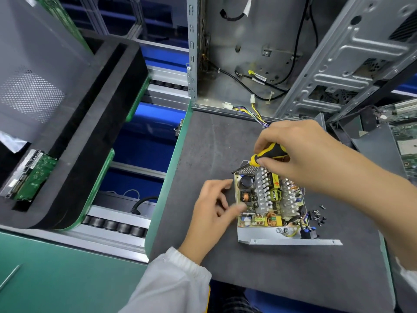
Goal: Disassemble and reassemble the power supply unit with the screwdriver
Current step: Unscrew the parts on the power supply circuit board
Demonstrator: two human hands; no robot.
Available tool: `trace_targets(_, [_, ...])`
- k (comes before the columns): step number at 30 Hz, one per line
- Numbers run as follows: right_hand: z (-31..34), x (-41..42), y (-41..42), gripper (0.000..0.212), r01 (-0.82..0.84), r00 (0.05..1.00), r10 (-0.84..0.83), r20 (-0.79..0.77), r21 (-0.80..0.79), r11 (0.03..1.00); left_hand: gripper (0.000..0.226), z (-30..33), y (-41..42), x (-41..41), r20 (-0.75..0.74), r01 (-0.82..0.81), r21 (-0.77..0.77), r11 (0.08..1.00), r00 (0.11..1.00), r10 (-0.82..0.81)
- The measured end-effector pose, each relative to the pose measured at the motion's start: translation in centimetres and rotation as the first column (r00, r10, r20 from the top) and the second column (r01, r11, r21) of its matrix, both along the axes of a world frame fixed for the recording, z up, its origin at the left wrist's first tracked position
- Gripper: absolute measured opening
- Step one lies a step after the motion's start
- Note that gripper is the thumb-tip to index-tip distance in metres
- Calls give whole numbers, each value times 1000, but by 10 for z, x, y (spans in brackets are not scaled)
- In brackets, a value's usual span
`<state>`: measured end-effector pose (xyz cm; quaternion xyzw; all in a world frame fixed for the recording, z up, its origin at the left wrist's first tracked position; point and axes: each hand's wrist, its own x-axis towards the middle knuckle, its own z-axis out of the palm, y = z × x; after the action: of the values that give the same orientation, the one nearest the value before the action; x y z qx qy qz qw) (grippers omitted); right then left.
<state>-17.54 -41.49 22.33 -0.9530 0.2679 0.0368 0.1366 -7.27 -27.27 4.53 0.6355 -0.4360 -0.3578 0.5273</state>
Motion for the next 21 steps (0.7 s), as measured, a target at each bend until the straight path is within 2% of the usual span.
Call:
trace_targets(2, [2,-1,-3,4,16,999,-17,31,14,1000,36,3,-15,17,-106,18,-21,1000,994,-20])
trace_targets(6, [5,-2,-6,4,42,997,-44,65,24,999,51,4,-49,33,-203,244,41,969,951,-231])
trace_targets(9, [8,-1,-6,3,45,996,-48,77,44,998,55,3,-60,41,-328,350,35,936,889,-320])
trace_targets(11, [9,0,-6,4,45,996,-50,80,61,997,57,2,-63,45,-360,406,29,913,856,-370])
trace_targets(14, [8,1,-6,5,33,997,-36,63,52,998,57,1,-65,44,-360,395,30,918,861,-359])
trace_targets(21, [2,0,-7,4,16,1000,-17,19,51,999,40,-1,-65,37,-316,278,57,959,916,-247])
